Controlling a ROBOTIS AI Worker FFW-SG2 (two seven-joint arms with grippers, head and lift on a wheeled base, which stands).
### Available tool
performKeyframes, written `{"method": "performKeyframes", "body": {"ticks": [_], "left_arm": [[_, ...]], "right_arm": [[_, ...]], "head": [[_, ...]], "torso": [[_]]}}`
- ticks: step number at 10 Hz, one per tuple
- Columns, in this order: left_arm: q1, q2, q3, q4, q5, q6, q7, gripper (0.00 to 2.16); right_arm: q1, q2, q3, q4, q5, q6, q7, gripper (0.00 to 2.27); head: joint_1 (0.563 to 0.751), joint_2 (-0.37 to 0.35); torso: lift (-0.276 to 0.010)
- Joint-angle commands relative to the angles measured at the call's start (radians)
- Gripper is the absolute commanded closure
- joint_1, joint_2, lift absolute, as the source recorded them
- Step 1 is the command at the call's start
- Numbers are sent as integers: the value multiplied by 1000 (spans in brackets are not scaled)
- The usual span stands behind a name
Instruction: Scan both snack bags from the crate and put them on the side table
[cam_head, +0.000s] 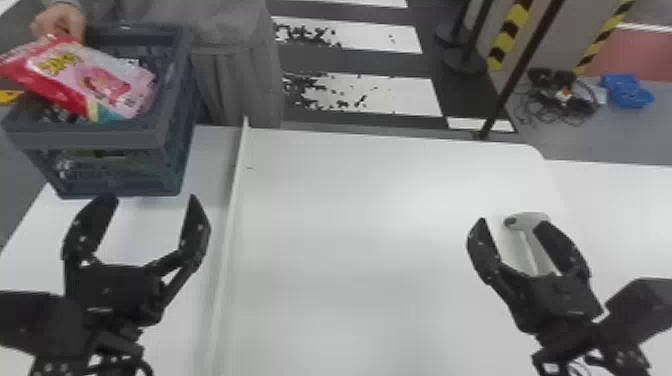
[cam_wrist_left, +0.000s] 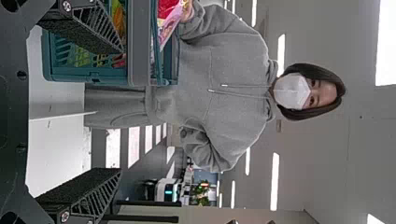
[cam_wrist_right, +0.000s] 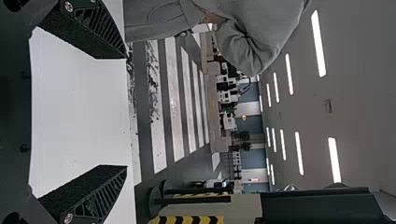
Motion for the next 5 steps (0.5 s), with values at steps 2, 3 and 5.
{"method": "performKeyframes", "body": {"ticks": [2,3,5], "left_arm": [[2,-3,-11,-3,-11,-6,48,80],[1,-2,-31,0,-36,0,64,73],[-4,0,-46,3,-57,22,56,73]], "right_arm": [[-5,1,-5,9,-2,18,0,83],[-5,1,-5,9,-2,28,0,83],[-5,1,-5,18,-3,25,0,83]], "head": [[695,-99],[695,-94],[695,-113]], "torso": [[-87],[-87],[-87]]}}
